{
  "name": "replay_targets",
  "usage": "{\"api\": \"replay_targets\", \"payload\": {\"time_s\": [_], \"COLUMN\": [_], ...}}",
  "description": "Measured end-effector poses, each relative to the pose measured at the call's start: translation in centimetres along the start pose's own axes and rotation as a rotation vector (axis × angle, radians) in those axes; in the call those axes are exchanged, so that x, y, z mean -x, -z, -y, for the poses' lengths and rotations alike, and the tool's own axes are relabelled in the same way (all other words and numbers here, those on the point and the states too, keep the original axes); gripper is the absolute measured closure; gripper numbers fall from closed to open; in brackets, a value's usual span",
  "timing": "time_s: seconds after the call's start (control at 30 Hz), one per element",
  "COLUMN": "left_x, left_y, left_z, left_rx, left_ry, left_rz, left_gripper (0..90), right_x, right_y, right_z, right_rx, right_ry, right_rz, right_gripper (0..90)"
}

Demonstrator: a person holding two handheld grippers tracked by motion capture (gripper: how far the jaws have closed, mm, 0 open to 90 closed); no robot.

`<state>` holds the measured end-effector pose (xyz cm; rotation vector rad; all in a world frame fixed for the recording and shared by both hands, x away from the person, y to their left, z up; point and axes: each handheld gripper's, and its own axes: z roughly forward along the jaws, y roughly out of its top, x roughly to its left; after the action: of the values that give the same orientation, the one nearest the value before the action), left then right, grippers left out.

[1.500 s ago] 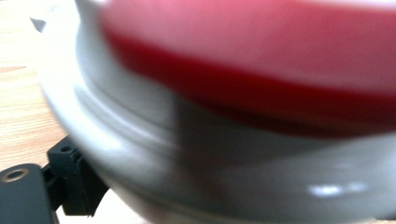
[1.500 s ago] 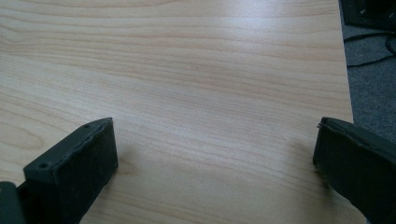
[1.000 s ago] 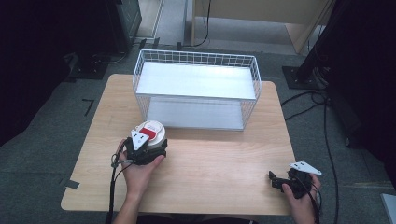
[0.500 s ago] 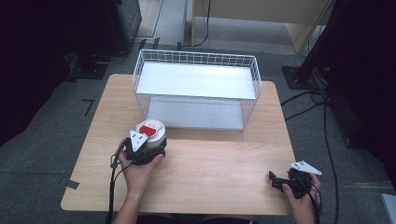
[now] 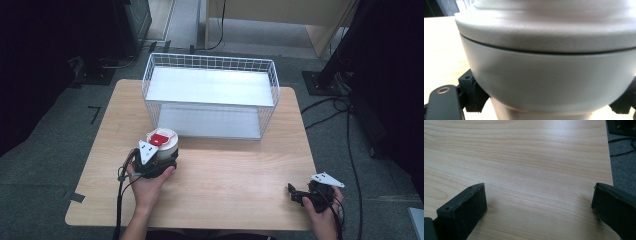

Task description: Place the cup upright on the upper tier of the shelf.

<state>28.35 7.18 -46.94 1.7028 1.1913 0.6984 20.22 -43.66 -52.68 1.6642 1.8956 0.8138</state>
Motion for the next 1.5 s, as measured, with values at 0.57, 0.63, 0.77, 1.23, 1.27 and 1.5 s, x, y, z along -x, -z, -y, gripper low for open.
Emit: {"api": "replay_targets", "payload": {"time_s": [0.57, 0.63, 0.77, 1.23, 1.27, 1.5], "left_x": [0.6, 0.7, 0.8, 1.9, 2.0, 2.6], "left_y": [1.8, 1.7, 1.7, 1.7, 1.7, 1.4], "left_z": [-4.5, -5.0, -6.3, -10.4, -10.7, -12.5], "left_rx": [0.152, 0.159, 0.189, 0.269, 0.274, 0.311], "left_ry": [-0.03, -0.036, -0.035, -0.067, -0.07, -0.081], "left_rz": [0.029, 0.03, 0.035, 0.054, 0.054, 0.065], "left_gripper": [11.8, 11.8, 11.8, 11.8, 11.8, 11.9], "right_x": [0.0, 0.0, 0.0, 0.0, 0.0, 0.0], "right_y": [0.0, 0.0, 0.0, 0.0, 0.0, 0.0], "right_z": [0.0, 0.0, 0.0, 0.0, 0.0, 0.0], "right_rx": [0.0, 0.002, 0.002, 0.0, 0.0, 0.001], "right_ry": [0.0, -0.001, -0.001, 0.001, 0.001, 0.001], "right_rz": [0.0, 0.0, 0.0, -0.001, -0.001, -0.001], "right_gripper": [0.0, 0.0, 0.0, 0.0, 0.0, 0.0]}}
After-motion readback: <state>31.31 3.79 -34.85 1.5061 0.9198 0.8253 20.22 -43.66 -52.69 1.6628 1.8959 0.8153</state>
